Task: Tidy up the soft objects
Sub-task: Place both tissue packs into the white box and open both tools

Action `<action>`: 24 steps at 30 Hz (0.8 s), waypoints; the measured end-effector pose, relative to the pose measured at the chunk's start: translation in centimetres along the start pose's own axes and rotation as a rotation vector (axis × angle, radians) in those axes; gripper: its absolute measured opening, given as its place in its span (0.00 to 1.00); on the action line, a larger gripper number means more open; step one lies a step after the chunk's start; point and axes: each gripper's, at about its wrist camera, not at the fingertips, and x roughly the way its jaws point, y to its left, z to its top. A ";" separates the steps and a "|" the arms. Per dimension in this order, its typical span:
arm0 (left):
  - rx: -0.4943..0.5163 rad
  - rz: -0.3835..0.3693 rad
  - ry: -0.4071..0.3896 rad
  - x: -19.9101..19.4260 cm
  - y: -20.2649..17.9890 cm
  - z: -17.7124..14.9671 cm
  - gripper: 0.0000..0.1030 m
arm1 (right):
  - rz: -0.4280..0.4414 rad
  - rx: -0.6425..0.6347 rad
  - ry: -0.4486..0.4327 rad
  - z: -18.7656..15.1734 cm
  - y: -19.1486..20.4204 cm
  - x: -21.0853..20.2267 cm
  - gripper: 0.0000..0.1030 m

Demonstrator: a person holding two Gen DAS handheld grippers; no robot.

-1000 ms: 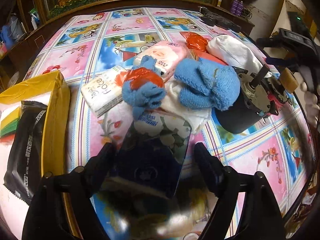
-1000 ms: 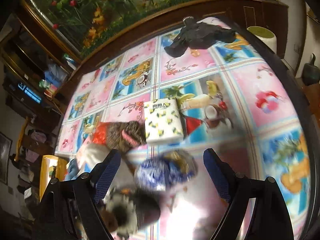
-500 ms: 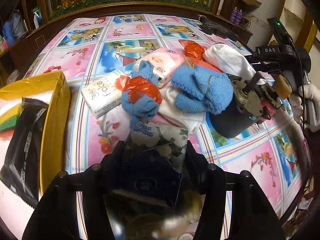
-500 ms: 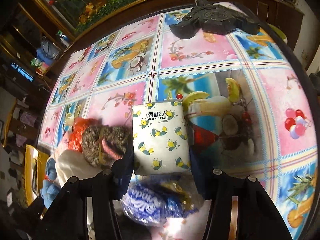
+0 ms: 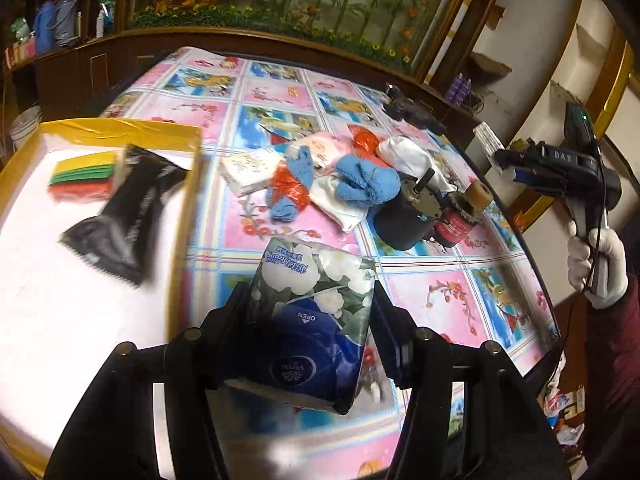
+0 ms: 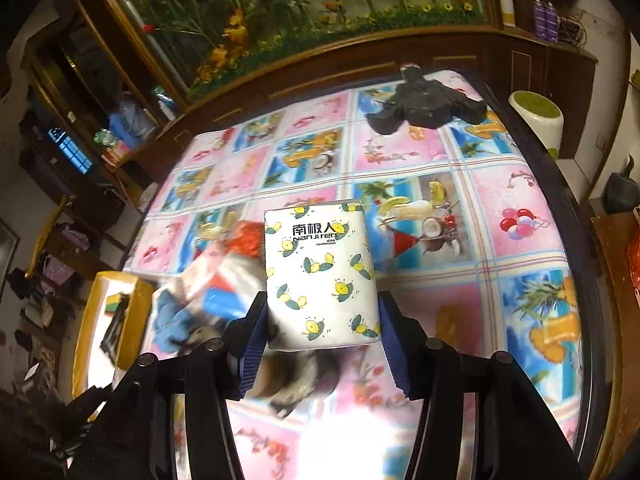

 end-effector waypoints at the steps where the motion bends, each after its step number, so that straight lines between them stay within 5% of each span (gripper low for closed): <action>1: -0.008 0.009 -0.009 -0.7 0.6 -0.1 0.54 | 0.010 -0.013 -0.001 -0.5 0.7 -0.6 0.50; 7: -0.107 0.133 -0.023 -3.3 7.2 -0.6 0.55 | 0.115 -0.097 0.034 -3.3 6.9 -1.6 0.51; 14: -0.175 0.271 -0.022 -4.7 14.0 0.0 0.55 | 0.220 -0.181 0.099 -4.9 14.9 1.9 0.51; 24: -0.258 0.283 0.033 -0.9 20.6 5.2 0.55 | 0.344 -0.295 0.263 -6.6 26.3 10.1 0.51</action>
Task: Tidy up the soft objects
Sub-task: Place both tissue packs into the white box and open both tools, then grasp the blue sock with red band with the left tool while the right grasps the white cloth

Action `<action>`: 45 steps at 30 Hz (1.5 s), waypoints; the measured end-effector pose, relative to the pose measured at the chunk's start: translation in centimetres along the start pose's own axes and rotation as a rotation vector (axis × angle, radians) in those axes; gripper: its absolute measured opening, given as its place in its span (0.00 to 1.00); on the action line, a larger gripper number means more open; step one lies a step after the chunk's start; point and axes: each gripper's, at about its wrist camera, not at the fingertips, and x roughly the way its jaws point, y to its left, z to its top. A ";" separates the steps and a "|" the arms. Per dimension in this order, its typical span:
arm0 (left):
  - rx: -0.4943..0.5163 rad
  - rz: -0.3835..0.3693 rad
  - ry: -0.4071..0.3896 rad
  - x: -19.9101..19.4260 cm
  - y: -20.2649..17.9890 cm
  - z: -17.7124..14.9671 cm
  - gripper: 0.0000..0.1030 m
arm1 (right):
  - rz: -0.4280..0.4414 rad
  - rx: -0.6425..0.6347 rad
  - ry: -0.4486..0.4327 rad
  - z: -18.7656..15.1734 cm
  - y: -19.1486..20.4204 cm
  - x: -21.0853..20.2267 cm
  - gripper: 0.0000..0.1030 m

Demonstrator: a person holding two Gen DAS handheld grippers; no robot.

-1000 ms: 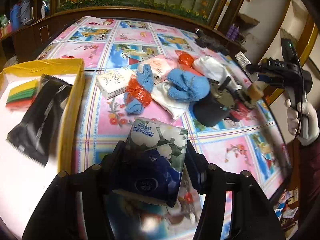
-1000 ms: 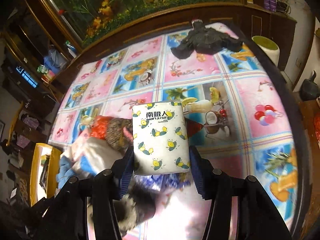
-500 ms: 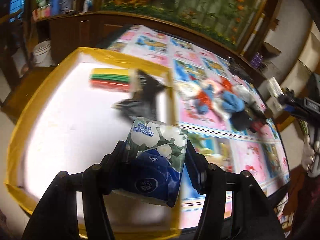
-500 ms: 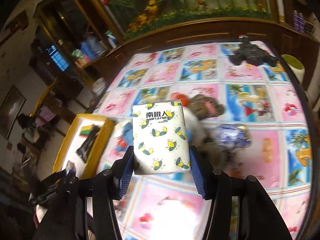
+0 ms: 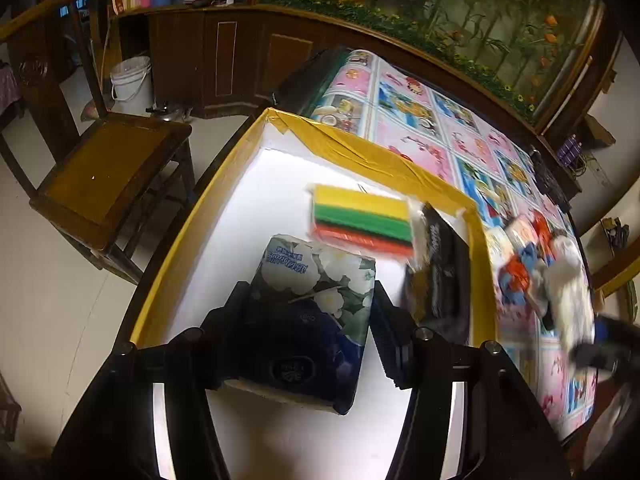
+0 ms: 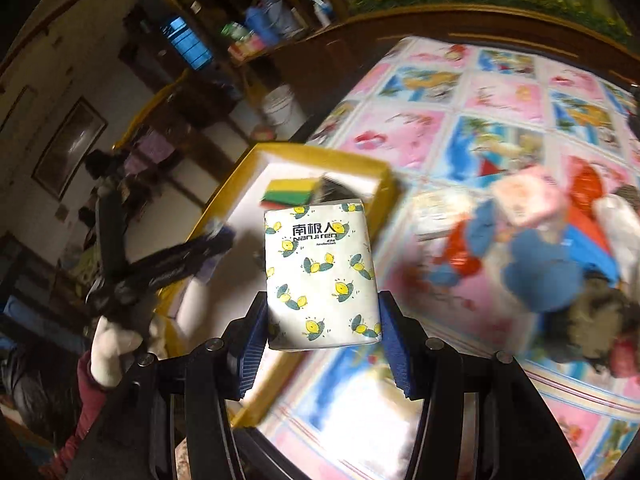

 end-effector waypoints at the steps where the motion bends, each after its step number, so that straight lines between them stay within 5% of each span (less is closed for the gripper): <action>1: -0.005 -0.001 0.007 0.6 0.2 0.6 0.55 | 0.017 -0.005 0.019 0.4 0.6 1.1 0.51; 10: 0.017 0.005 -0.011 3.7 0.0 4.6 0.58 | 0.156 -0.025 0.171 2.6 3.9 9.8 0.51; 14: -0.045 -0.040 -0.041 3.6 1.0 5.1 0.64 | 0.102 -0.034 0.200 4.1 3.3 13.1 0.51; 17: -0.097 -0.084 -0.077 2.8 1.7 4.6 0.80 | -0.022 -0.099 0.139 5.6 3.5 13.8 0.51; 20: -0.106 -0.101 -0.097 2.0 1.7 4.4 0.80 | -0.105 -0.110 0.105 6.8 2.8 14.8 0.53; 23: -0.091 -0.103 -0.108 0.8 1.1 4.2 0.80 | -0.088 -0.078 0.087 7.3 1.9 15.1 0.57; 29: -0.062 -0.132 -0.125 -2.2 -1.0 3.3 0.80 | -0.040 -0.076 -0.013 5.6 1.5 9.7 0.68; 34: -0.004 -0.209 -0.113 -4.0 -4.8 1.6 0.80 | -0.063 -0.075 -0.156 1.5 0.4 1.3 0.74; 40: 0.117 -0.306 -0.045 -5.0 -11.1 -1.2 0.80 | -0.255 -0.057 -0.379 -5.1 -3.2 -9.7 0.85; 42: 0.164 -0.321 -0.013 -4.8 -13.7 -2.5 0.80 | -0.321 -0.055 -0.409 -7.1 -4.5 -11.8 0.95; 45: 0.220 -0.334 0.042 -3.7 -17.0 -4.6 0.80 | -0.374 0.000 -0.419 -9.6 -7.5 -14.2 0.95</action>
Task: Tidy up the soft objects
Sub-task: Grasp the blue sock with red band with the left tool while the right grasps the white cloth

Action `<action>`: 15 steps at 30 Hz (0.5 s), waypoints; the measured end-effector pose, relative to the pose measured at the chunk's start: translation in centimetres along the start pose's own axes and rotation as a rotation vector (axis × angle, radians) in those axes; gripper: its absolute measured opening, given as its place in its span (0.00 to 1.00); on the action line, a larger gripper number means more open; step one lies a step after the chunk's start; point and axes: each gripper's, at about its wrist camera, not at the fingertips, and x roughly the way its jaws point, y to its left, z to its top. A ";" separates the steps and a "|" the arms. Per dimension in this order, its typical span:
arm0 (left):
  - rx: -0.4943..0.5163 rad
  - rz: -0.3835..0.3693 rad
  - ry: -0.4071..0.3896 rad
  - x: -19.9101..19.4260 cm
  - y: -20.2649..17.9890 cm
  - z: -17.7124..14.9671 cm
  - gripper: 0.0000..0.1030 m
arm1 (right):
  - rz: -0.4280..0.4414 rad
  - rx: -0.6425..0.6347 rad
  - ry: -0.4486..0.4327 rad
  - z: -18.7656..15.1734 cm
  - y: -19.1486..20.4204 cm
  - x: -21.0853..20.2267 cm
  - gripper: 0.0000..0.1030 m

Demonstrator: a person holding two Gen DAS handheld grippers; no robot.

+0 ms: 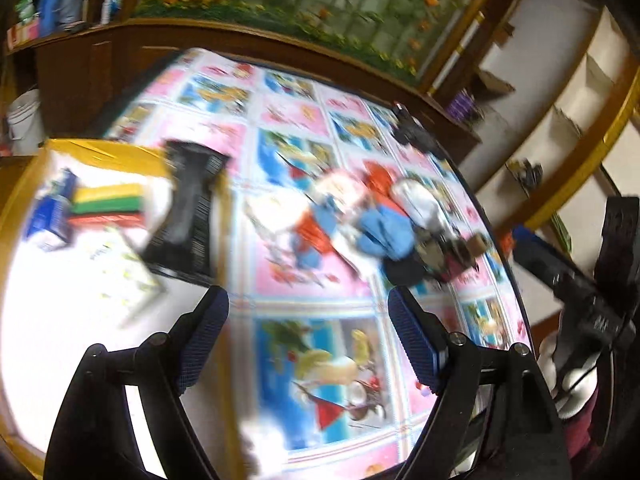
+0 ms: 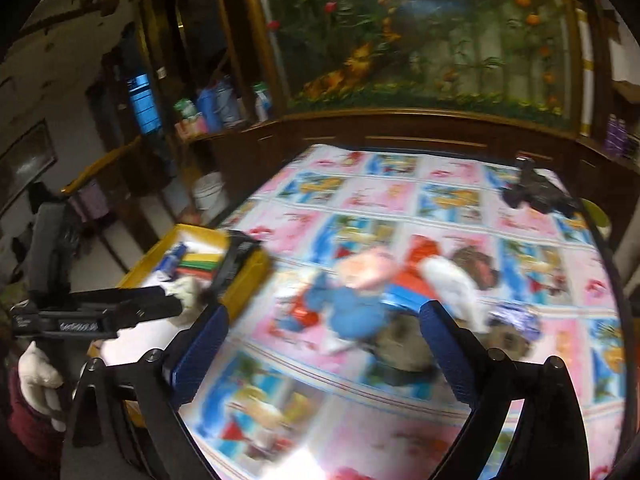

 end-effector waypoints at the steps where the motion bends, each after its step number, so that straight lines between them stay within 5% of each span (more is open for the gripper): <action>1: 0.010 -0.003 0.022 0.8 -0.8 -0.5 0.80 | -0.009 0.025 0.003 -0.4 -0.9 -0.4 0.95; 9: 0.062 0.040 0.201 7.9 -5.7 -5.2 0.80 | -0.048 0.261 0.023 -3.9 -9.8 -2.9 0.95; 13: 0.115 0.106 0.173 8.1 -7.0 -6.0 0.81 | -0.060 0.310 0.019 -4.2 -12.3 -3.6 0.95; 15: 0.098 0.094 0.170 8.0 -7.0 -6.2 0.92 | -0.064 0.323 0.019 -4.3 -13.4 -4.0 0.95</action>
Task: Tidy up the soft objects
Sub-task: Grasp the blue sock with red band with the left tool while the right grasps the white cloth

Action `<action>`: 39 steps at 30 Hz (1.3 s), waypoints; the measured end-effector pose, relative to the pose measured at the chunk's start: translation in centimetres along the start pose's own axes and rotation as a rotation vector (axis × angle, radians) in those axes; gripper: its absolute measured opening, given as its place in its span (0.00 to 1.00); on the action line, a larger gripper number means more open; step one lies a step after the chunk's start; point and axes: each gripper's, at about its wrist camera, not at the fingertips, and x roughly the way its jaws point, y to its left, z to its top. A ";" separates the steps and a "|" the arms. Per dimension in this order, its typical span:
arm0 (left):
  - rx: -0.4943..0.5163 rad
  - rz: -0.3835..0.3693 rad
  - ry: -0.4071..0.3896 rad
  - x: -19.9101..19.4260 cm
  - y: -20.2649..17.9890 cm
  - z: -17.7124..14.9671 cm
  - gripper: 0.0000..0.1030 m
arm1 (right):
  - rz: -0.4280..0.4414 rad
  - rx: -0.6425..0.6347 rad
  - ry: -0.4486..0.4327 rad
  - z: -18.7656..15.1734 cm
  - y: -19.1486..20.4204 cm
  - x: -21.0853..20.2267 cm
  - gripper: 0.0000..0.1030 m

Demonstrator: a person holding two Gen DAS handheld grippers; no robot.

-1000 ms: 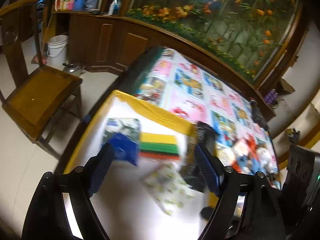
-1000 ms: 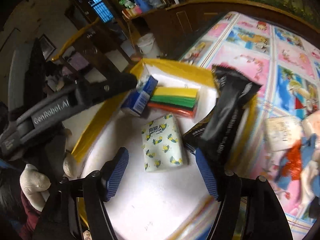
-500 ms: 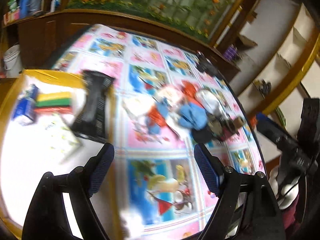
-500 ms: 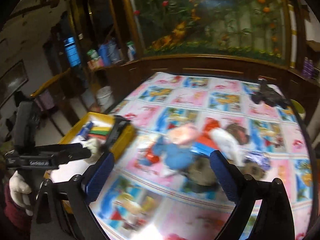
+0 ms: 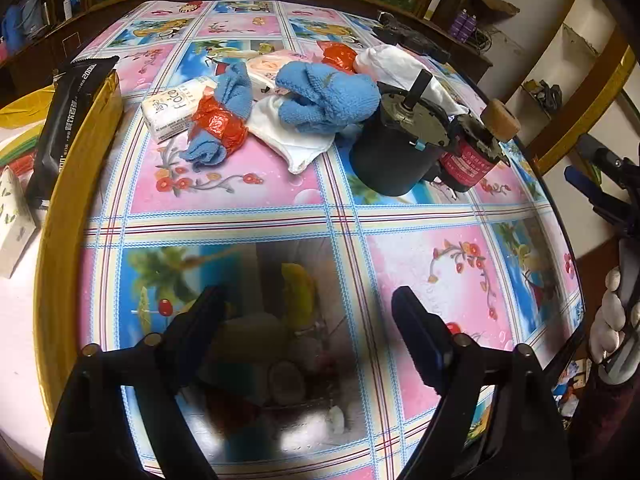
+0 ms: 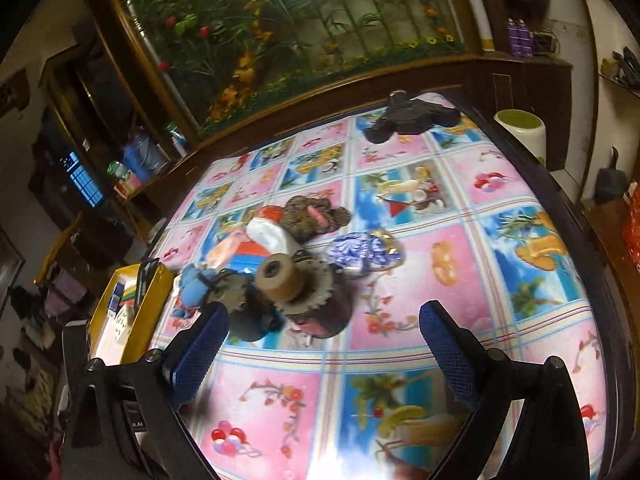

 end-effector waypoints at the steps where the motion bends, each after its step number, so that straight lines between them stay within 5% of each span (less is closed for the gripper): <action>1: -0.014 -0.011 0.005 0.0 0.1 -0.1 0.99 | 0.002 0.005 0.002 0.2 -0.3 0.2 0.95; 8: 0.024 -0.040 0.059 0.2 0.1 -0.2 1.00 | 0.032 0.018 0.045 2.4 -0.8 2.6 0.95; 10: 0.015 -0.088 0.053 -0.5 0.7 0.2 0.90 | 0.035 0.009 0.074 3.4 -0.2 3.6 0.95; 14: 0.061 0.009 -0.046 -2.7 1.8 2.8 0.88 | 0.039 -0.036 0.147 5.6 1.4 6.1 0.95; 17: 0.089 0.073 -0.057 -2.4 2.8 5.4 0.88 | 0.053 -0.073 0.225 7.6 2.7 8.8 0.95; 20: 0.152 0.135 -0.053 -1.1 3.1 7.7 0.77 | 0.095 -0.086 0.326 9.4 3.6 11.8 0.95; 22: 0.185 0.143 -0.040 0.0 2.9 8.9 0.74 | 0.111 -0.101 0.389 10.6 4.3 14.0 0.94; 25: 0.202 0.099 0.010 2.0 3.3 9.8 0.52 | 0.116 -0.143 0.457 11.9 5.0 16.9 0.93; 32: 0.190 0.127 0.028 5.0 3.3 11.0 0.50 | 0.115 -0.244 0.567 13.0 6.9 22.3 0.85; 35: 0.174 0.114 0.022 5.4 3.4 11.1 0.49 | 0.092 -0.264 0.601 12.6 7.5 24.3 0.71; 37: 0.144 0.085 0.011 5.2 3.7 11.3 0.26 | 0.098 -0.266 0.616 12.2 7.7 25.3 0.59; 39: 0.107 0.066 0.005 5.0 4.1 11.4 0.26 | 0.096 -0.258 0.622 11.9 7.6 26.1 0.33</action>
